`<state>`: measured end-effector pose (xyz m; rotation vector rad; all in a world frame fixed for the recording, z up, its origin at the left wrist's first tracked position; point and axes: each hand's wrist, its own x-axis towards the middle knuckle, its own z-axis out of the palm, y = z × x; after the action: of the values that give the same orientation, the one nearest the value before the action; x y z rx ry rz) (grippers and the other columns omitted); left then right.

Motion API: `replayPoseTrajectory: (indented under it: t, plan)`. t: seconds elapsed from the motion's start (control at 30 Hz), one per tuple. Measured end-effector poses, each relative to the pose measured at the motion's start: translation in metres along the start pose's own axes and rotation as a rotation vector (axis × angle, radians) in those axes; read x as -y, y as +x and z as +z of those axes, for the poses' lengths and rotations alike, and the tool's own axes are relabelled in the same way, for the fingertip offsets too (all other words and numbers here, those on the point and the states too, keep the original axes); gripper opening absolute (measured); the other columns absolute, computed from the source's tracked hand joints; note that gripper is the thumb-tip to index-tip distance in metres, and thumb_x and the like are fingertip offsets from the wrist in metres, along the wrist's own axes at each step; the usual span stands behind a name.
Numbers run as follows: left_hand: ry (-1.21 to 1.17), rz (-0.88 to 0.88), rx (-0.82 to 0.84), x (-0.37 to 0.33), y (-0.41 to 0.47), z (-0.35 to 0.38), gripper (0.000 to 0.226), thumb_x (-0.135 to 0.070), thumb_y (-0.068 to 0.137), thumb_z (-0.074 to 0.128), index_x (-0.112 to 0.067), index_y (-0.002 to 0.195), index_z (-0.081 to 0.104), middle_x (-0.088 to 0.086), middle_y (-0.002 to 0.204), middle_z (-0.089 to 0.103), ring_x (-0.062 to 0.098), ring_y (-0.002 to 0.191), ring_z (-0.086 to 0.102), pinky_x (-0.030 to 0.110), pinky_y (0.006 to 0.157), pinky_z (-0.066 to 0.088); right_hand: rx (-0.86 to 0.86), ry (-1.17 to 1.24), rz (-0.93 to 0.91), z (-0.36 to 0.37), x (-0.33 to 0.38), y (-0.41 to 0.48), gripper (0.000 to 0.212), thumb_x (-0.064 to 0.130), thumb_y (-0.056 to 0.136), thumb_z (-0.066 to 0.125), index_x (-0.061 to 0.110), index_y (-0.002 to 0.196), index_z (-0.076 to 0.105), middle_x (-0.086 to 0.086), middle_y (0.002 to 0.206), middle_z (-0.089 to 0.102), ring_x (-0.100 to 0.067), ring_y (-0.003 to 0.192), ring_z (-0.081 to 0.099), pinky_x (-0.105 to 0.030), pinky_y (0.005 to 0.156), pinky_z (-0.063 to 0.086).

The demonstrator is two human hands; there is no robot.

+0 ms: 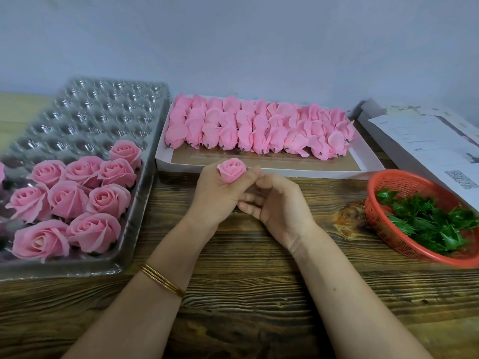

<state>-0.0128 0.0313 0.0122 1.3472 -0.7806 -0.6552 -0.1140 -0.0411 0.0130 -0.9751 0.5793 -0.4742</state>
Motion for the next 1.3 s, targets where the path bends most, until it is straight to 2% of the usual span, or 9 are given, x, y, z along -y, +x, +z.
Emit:
replayPoseTrajectory:
  t: [0.07,0.2,0.27,0.37,0.57,0.7,0.97,1.1,1.3]
  plan:
    - [0.075,0.071,-0.027,0.0025,0.0015,0.0003,0.023,-0.011,0.088,0.073,-0.016,0.066,0.067,-0.011,0.059,0.063,0.0,0.058,0.058,0.014,0.056,0.046,-0.085,-0.01,-0.07,0.0001,-0.0008,0.0006,0.01,0.021,0.076,0.061,0.013,0.08,0.067,0.001,0.07,0.065,-0.013,0.067,0.061,-0.025,0.067,0.054]
    - [0.202,0.132,-0.012,0.0043,0.0018,0.0019,0.041,-0.012,0.086,0.074,-0.039,0.057,0.063,-0.018,0.058,0.06,-0.002,0.06,0.054,0.018,0.062,0.043,-0.138,-0.072,-0.113,0.0004,-0.0018,0.0039,0.035,0.031,0.07,0.067,0.011,0.099,0.068,-0.001,0.087,0.07,-0.014,0.085,0.065,-0.029,0.079,0.053]
    - [0.234,0.14,0.001,0.0054,0.0006,0.0029,0.036,-0.013,0.086,0.074,-0.037,0.062,0.062,-0.017,0.062,0.063,0.003,0.065,0.057,0.024,0.065,0.045,-0.127,-0.086,-0.114,0.003,-0.0025,0.0026,0.04,0.032,0.072,0.069,0.009,0.105,0.069,-0.006,0.098,0.073,-0.016,0.095,0.068,-0.031,0.084,0.053]
    - [0.282,0.153,0.011,0.005,-0.0018,0.0049,0.027,-0.016,0.087,0.074,-0.035,0.071,0.063,-0.016,0.066,0.065,0.003,0.067,0.06,0.024,0.065,0.047,-0.107,-0.046,-0.127,0.0054,-0.0035,0.0001,0.023,0.024,0.079,0.071,0.01,0.097,0.068,-0.005,0.09,0.073,-0.013,0.087,0.07,-0.024,0.073,0.054]
    - [0.33,0.147,0.023,0.0024,-0.0031,0.0043,0.021,-0.02,0.088,0.073,-0.037,0.077,0.064,-0.015,0.071,0.067,0.002,0.072,0.063,0.024,0.069,0.051,-0.103,-0.036,-0.129,0.0069,-0.0025,-0.0013,0.005,0.014,0.088,0.066,0.011,0.089,0.069,-0.007,0.087,0.072,-0.015,0.085,0.068,-0.023,0.072,0.053]
    - [0.332,0.145,0.032,0.0024,-0.0039,0.0043,0.024,-0.021,0.088,0.073,-0.039,0.075,0.064,-0.02,0.067,0.066,-0.001,0.069,0.062,0.015,0.064,0.045,-0.105,-0.033,-0.128,0.0064,-0.0027,-0.001,0.005,0.015,0.086,0.069,0.01,0.088,0.069,-0.007,0.085,0.073,-0.015,0.083,0.069,-0.024,0.071,0.053]
    - [0.363,0.154,0.018,0.005,-0.0037,0.0033,0.029,-0.017,0.086,0.072,-0.036,0.068,0.063,-0.02,0.063,0.065,0.0,0.064,0.06,0.015,0.06,0.043,-0.1,-0.045,-0.119,0.007,-0.004,-0.0009,0.037,0.024,0.069,0.073,0.003,0.098,0.068,-0.012,0.088,0.072,-0.018,0.083,0.07,-0.026,0.074,0.055]
    - [0.382,0.123,0.002,0.0065,-0.0025,0.0038,0.011,-0.017,0.086,0.073,-0.02,0.075,0.071,-0.006,0.069,0.069,0.01,0.07,0.065,0.024,0.062,0.049,-0.098,-0.066,-0.128,0.0061,-0.005,-0.0003,0.029,0.024,0.069,0.076,0.007,0.091,0.07,-0.011,0.088,0.073,-0.018,0.083,0.071,-0.026,0.072,0.055]
    - [0.403,0.105,-0.032,0.0072,-0.0017,0.0039,0.007,-0.017,0.086,0.073,-0.02,0.08,0.074,-0.007,0.073,0.071,0.007,0.072,0.065,0.021,0.064,0.05,-0.084,-0.089,-0.126,0.0051,-0.006,-0.0009,0.031,0.026,0.07,0.078,0.007,0.094,0.071,-0.012,0.091,0.075,-0.02,0.087,0.073,-0.027,0.074,0.056]
